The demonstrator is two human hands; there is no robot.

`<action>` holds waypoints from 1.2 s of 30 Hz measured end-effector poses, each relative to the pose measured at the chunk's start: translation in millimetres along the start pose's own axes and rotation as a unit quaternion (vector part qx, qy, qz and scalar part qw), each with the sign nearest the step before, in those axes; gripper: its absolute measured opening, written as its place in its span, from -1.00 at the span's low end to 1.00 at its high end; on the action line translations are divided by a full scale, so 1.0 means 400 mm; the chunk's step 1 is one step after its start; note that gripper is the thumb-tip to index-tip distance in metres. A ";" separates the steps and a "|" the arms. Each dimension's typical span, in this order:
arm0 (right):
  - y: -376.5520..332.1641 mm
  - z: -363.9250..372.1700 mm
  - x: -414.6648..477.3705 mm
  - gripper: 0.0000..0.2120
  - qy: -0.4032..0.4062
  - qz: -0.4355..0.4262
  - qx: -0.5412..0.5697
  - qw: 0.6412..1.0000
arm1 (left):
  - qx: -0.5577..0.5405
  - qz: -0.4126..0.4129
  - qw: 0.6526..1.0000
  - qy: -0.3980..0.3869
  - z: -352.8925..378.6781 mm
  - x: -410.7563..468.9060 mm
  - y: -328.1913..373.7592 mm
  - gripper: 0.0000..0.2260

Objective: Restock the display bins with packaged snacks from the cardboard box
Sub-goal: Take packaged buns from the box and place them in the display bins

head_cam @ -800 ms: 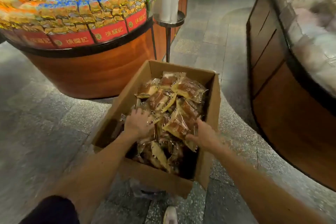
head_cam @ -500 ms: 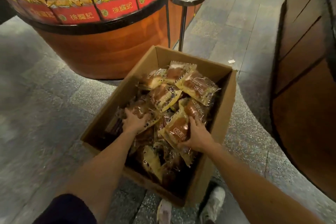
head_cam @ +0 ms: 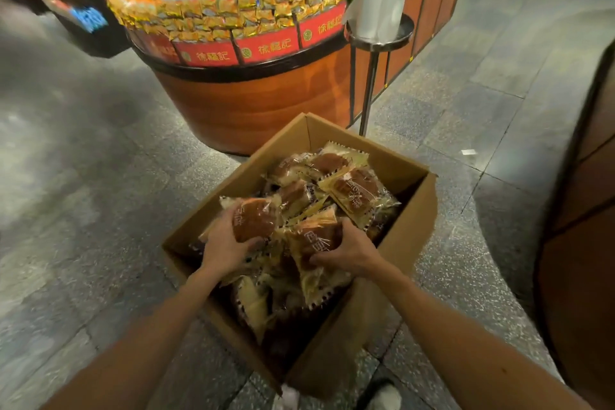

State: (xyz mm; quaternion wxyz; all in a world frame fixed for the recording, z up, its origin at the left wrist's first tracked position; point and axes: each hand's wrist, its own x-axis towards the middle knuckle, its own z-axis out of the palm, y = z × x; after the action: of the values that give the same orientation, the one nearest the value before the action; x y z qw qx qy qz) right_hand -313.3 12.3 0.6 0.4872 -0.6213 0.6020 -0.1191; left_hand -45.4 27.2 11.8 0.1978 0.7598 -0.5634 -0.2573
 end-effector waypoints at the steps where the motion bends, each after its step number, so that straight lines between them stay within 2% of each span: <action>1: -0.002 -0.036 -0.003 -0.22 -0.001 -0.008 0.028 1.000 | -0.001 0.011 1.000 0.008 -0.018 -0.004 0.021 -0.14; 6: 0.032 -0.233 -0.041 -0.11 0.041 -0.023 0.158 0.986 | -0.058 0.084 0.994 0.041 -0.066 -0.027 0.211 -0.09; 8: 0.051 -0.323 -0.079 -0.26 0.062 -0.031 0.211 0.975 | -0.089 0.123 0.988 0.022 -0.048 -0.028 0.321 -0.08; 11: 0.081 -0.473 -0.142 -0.66 0.096 -0.046 0.260 0.960 | -0.171 0.184 0.968 -0.024 0.010 -0.022 0.475 -0.10; 14: 0.122 -0.627 -0.214 -0.78 0.167 -0.023 0.291 0.942 | -0.144 0.279 0.949 -0.033 0.079 -0.006 0.643 -0.17; 18: 0.210 -0.839 -0.297 -0.70 0.299 -0.005 0.338 0.893 | -0.178 0.351 0.917 -0.062 0.194 0.025 0.902 -0.07; 19: 0.245 -0.892 -0.310 -0.64 0.319 -0.005 0.346 0.882 | -0.193 0.351 0.913 -0.076 0.228 0.029 0.972 -0.04; 21: 0.315 -1.001 -0.325 -0.31 0.353 -0.002 0.359 0.864 | -0.241 0.334 0.903 -0.125 0.304 0.043 1.105 -0.03; 25: 0.460 -1.220 -0.345 -0.17 0.401 -0.011 0.381 0.833 | -0.299 0.321 0.863 -0.251 0.492 0.103 1.348 0.00; 29: 0.580 -1.441 -0.296 0.16 0.441 -0.006 0.388 0.809 | -0.332 0.307 0.816 -0.360 0.717 0.221 1.597 -0.04; 31: 0.626 -1.552 -0.267 0.17 0.452 -0.004 0.404 0.795 | -0.321 0.292 0.806 -0.402 0.816 0.266 1.721 -0.07; 34: 0.689 -1.714 -0.247 0.07 0.481 -0.003 0.424 0.768 | -0.333 0.287 0.782 -0.441 0.905 0.290 1.918 -0.39; 36: 0.728 -1.811 -0.243 -0.03 0.493 -0.004 0.429 0.756 | -0.342 0.283 0.749 -0.492 0.953 0.305 2.027 -0.46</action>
State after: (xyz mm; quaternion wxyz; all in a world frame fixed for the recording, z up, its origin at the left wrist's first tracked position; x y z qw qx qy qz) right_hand -1053.6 -180.2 185.3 0.3377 -0.2046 0.6419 -0.6573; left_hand -862.4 -326.2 169.2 0.2031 0.2157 -0.6462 -0.7033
